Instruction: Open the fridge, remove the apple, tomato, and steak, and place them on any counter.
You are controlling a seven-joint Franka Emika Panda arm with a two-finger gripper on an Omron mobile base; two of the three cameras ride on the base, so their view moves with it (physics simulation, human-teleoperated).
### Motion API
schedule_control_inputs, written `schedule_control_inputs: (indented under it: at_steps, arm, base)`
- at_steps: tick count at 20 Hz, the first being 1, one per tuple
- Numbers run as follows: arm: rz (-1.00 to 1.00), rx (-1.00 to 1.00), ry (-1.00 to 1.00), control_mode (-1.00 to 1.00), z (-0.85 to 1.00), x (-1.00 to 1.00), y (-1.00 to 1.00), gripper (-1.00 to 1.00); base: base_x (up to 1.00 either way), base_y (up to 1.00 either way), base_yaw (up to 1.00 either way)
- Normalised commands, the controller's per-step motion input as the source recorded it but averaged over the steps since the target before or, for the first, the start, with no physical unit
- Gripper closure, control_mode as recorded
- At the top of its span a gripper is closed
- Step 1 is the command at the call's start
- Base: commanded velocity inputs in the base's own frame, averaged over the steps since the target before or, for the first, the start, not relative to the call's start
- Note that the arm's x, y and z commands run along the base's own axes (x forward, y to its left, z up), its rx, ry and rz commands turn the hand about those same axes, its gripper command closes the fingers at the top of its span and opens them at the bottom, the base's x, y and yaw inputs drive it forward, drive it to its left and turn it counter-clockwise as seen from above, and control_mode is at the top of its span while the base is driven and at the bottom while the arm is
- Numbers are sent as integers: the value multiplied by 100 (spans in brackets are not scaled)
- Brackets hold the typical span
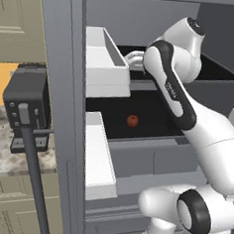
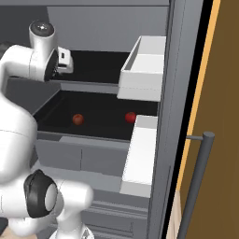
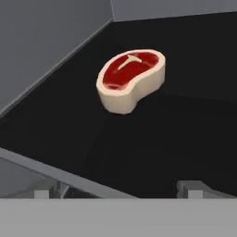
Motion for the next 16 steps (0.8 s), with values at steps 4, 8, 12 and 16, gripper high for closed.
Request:
schedule_control_inputs:
  at_steps: [4,8,12,16]
  arm:
    - [0,0,9,-100,1,40,26,-100]
    - [0,0,9,-100,-6,49,25,-100]
    - [0,0,2,-100,-11,25,27,-100]
    - [0,0,0,-100,-21,31,30,-100]
  base:
    - [0,0,0]
    - [0,0,0]
    - [0,0,0]
    - [0,0,0]
